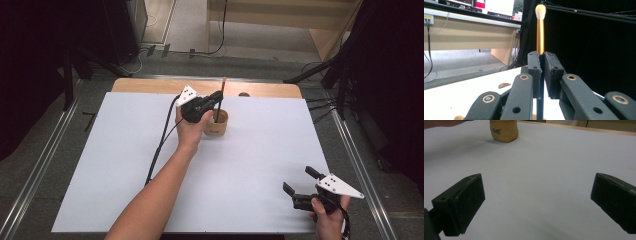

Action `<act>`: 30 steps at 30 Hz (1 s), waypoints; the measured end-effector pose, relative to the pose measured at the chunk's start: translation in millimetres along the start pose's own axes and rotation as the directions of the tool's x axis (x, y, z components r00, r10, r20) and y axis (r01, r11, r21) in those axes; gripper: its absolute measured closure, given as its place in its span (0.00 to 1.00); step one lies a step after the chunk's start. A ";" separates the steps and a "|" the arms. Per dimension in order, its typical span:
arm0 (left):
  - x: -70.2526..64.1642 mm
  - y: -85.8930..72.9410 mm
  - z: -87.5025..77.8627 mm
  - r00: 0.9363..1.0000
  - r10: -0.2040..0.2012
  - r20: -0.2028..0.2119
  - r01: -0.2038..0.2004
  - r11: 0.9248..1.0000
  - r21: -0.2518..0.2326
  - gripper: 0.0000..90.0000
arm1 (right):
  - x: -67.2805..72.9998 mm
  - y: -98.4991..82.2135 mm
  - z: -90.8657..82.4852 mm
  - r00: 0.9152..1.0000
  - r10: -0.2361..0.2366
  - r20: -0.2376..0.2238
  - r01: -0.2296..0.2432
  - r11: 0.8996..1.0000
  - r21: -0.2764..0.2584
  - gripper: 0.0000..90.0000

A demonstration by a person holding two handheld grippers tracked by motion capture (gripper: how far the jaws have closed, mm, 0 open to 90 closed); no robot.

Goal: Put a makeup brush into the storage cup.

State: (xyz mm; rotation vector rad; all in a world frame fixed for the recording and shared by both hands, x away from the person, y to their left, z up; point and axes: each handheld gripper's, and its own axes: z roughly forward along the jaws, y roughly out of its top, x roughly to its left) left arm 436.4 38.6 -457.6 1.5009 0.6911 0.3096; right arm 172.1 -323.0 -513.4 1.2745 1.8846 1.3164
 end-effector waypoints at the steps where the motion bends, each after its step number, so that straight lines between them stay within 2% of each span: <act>1: 1.7 -1.4 -0.3 1.000 -0.007 -0.001 0.007 1.000 0.000 0.94 | 0.0 0.0 0.3 1.000 -0.004 -0.002 0.004 1.000 -0.001 0.00; 13: 9.9 -13.9 -1.3 0.999 -0.033 -0.010 0.033 0.998 0.045 0.94 | -0.5 -0.3 0.3 1.000 -0.001 0.000 0.001 1.000 0.002 0.00; 21: 13.5 -17.0 -2.8 0.999 -0.053 -0.012 0.054 0.995 0.086 0.94 | -0.3 -0.3 0.4 1.000 -0.002 0.000 0.002 1.000 0.001 0.00; 30: 14.7 -17.0 -3.9 0.998 -0.070 -0.005 0.070 0.993 0.098 0.91 | -0.3 -0.3 0.7 1.000 -0.006 0.000 0.006 1.000 0.001 0.00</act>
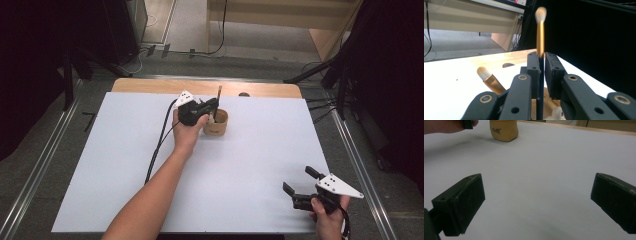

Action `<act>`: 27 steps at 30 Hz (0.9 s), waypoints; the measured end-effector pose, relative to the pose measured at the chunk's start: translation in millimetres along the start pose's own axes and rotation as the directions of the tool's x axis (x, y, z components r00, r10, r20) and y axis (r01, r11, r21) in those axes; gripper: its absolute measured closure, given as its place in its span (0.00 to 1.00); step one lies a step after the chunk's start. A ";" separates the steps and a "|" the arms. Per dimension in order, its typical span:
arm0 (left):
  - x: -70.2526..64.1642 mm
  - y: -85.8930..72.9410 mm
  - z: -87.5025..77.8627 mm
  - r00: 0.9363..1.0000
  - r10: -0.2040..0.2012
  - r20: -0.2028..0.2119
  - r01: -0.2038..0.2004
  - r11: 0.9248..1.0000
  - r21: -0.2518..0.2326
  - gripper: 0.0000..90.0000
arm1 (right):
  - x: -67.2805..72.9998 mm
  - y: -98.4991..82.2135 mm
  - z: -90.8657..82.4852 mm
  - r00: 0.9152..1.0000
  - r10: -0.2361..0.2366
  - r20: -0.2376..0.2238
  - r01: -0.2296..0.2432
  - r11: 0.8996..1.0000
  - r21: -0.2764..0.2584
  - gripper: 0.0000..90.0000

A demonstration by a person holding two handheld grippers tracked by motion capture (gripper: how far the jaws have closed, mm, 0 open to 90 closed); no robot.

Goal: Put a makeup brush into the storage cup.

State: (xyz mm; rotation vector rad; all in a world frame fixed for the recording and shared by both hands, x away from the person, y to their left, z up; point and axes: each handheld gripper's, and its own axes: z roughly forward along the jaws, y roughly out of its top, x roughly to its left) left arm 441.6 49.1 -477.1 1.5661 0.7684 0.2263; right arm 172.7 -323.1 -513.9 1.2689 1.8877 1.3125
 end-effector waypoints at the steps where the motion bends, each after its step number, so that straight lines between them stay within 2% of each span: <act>1: -0.4 0.3 -0.2 1.000 -0.002 0.001 0.002 1.000 -0.002 0.91 | 0.0 0.0 0.0 1.000 0.001 0.000 -0.001 1.000 0.001 0.00; 13: -6.1 10.9 -12.0 1.000 0.029 0.013 -0.029 1.000 0.007 0.83 | 0.4 0.2 0.7 1.000 0.000 -0.001 0.000 1.000 0.001 0.00; 15: -6.5 13.8 -16.4 1.000 0.021 0.012 -0.021 0.999 0.028 0.81 | 0.5 0.1 0.9 1.000 -0.002 -0.001 0.002 1.000 0.002 0.00; 16: -7.0 16.1 -20.2 1.000 0.027 -0.008 -0.026 0.998 0.052 0.81 | 0.7 0.1 1.0 1.000 -0.001 0.000 0.001 1.000 0.003 0.00; 19: -6.6 18.4 -28.6 0.999 0.026 -0.033 -0.024 0.997 0.069 0.72 | 1.3 0.2 1.3 1.000 -0.003 -0.002 0.003 1.000 0.004 0.00; 27: -1.9 19.9 -51.6 0.998 0.037 -0.055 -0.032 0.995 0.092 0.52 | 2.1 0.0 2.1 1.000 0.000 -0.002 0.000 1.000 0.006 0.00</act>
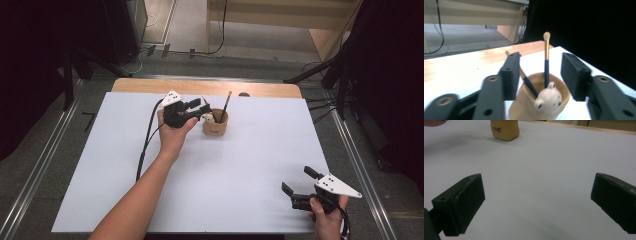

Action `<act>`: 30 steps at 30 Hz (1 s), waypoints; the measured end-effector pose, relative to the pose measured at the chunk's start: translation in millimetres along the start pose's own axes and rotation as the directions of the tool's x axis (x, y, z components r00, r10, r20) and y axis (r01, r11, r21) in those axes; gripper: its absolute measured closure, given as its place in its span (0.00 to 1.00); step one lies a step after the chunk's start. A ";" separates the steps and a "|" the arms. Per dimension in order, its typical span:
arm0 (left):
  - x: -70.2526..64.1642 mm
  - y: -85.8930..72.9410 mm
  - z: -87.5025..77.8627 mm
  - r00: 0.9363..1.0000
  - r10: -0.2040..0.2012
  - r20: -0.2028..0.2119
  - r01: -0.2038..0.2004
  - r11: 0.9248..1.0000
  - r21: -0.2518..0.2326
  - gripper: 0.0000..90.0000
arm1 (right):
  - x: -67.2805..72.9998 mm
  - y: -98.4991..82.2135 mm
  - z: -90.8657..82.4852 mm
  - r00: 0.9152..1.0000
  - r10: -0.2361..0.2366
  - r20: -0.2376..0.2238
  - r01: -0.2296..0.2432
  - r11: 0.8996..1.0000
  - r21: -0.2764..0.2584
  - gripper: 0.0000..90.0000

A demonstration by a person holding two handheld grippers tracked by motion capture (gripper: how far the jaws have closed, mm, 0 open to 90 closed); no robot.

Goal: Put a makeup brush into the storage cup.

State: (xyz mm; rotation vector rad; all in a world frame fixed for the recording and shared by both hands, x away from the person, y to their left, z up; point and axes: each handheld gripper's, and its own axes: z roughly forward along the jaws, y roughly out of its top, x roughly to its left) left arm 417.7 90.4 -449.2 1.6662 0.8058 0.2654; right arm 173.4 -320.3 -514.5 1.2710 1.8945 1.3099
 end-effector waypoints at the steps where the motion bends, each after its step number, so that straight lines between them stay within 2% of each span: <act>1: 1.0 -0.2 -2.8 1.000 -0.008 0.003 0.008 1.000 0.005 0.50 | -0.1 0.0 0.0 1.000 0.001 0.000 -0.001 1.000 0.000 0.00; 3: 1.9 0.0 -7.6 1.000 -0.010 0.004 0.010 1.000 0.023 0.45 | -0.1 0.0 0.1 1.000 0.001 0.001 -0.001 1.000 0.000 0.00; 5: 0.5 -0.5 -12.3 1.000 0.018 -0.008 -0.017 0.999 0.032 0.42 | -0.2 -0.2 0.2 1.000 -0.001 0.000 0.001 1.000 0.001 0.00; 10: -0.3 -2.1 -21.6 0.998 0.056 -0.016 -0.055 0.995 0.078 0.21 | 0.2 -0.6 1.1 1.000 -0.001 0.001 0.001 1.000 0.002 0.00; 11: 0.1 -2.8 -23.6 0.998 0.057 -0.016 -0.055 0.995 0.085 0.14 | 0.2 -0.7 1.3 1.000 -0.004 0.001 0.004 1.000 0.002 0.00; 16: 4.9 -7.1 -34.3 0.999 0.040 0.022 -0.042 0.995 0.093 0.00 | 0.9 -0.7 1.8 1.000 -0.001 -0.001 0.001 1.000 0.003 0.00; 19: 4.7 -10.0 -40.5 0.998 0.060 0.006 -0.060 0.994 0.096 0.00 | 1.1 -0.8 1.8 1.000 -0.001 0.000 0.001 1.000 0.005 0.00; 23: 4.3 -12.8 -47.5 0.998 0.064 -0.007 -0.063 0.992 0.107 0.00 | 1.3 -0.8 1.9 1.000 0.000 0.001 0.000 1.000 0.005 0.00; 30: -0.2 -17.4 -61.9 0.997 0.075 -0.004 -0.074 0.992 0.107 0.00 | 1.9 -0.7 2.3 1.000 0.000 0.000 0.000 1.000 0.006 0.00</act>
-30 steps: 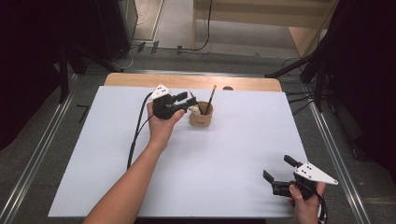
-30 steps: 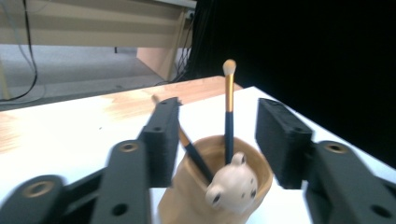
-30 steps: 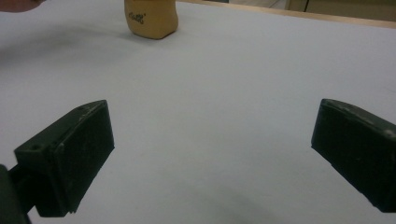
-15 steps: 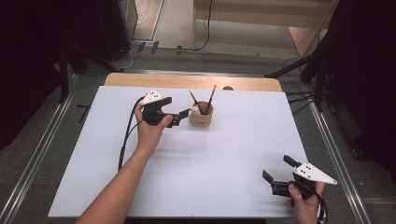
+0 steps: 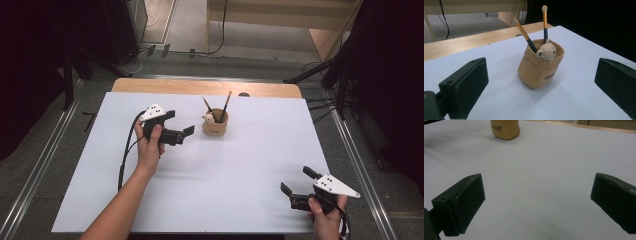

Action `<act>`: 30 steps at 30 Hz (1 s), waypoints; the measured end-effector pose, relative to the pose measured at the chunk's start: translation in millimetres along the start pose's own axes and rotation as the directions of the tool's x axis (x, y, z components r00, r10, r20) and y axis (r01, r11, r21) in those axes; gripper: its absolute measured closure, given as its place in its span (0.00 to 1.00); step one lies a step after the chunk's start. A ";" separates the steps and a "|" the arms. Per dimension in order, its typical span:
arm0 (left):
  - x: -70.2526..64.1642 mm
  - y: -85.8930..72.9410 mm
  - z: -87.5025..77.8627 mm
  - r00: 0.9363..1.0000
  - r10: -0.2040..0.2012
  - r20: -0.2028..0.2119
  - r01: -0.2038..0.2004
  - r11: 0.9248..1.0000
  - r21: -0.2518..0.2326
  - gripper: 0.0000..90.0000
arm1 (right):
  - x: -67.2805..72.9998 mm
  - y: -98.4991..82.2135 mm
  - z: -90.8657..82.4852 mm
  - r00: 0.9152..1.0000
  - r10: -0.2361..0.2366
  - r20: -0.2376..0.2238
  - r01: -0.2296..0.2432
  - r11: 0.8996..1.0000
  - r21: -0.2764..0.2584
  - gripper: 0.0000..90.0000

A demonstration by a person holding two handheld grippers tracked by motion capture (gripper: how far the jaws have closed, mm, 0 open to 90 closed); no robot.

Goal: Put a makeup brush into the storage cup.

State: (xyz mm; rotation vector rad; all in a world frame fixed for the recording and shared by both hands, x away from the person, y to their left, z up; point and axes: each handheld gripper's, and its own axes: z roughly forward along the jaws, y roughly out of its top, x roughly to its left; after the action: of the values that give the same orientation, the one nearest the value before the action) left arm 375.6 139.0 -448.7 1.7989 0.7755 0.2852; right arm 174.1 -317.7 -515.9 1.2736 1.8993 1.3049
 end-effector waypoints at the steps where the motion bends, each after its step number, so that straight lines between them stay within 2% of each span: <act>1: -0.4 -1.4 -1.8 1.000 -0.002 -0.002 0.002 1.000 0.003 0.00 | 0.0 0.0 0.0 1.000 0.001 0.000 -0.001 1.000 0.000 0.00; 5: -3.1 -7.0 -9.7 1.000 -0.013 -0.023 0.013 1.000 0.002 0.00 | 0.0 0.0 -0.2 1.000 0.001 0.001 -0.001 1.000 0.000 0.00; 13: -6.7 -16.0 -25.7 0.999 -0.025 -0.037 0.025 1.000 -0.013 0.00 | 1.2 0.3 -0.3 1.000 -0.005 -0.002 0.005 1.000 -0.004 0.00; 24: -2.0 -30.7 -49.0 0.997 -0.048 -0.054 0.047 0.999 -0.023 0.00 | 2.4 0.2 0.6 1.000 -0.005 -0.003 0.005 1.000 -0.001 0.00; 30: -0.9 -37.7 -61.8 0.996 -0.047 -0.072 0.045 0.999 -0.022 0.00 | 3.1 0.3 0.7 1.000 -0.006 -0.005 0.006 1.000 -0.001 0.00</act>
State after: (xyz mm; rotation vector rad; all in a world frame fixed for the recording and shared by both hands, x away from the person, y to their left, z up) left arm 327.6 192.0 -460.2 1.7572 0.8610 0.3286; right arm 173.5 -314.6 -515.6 1.2643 1.9042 1.3065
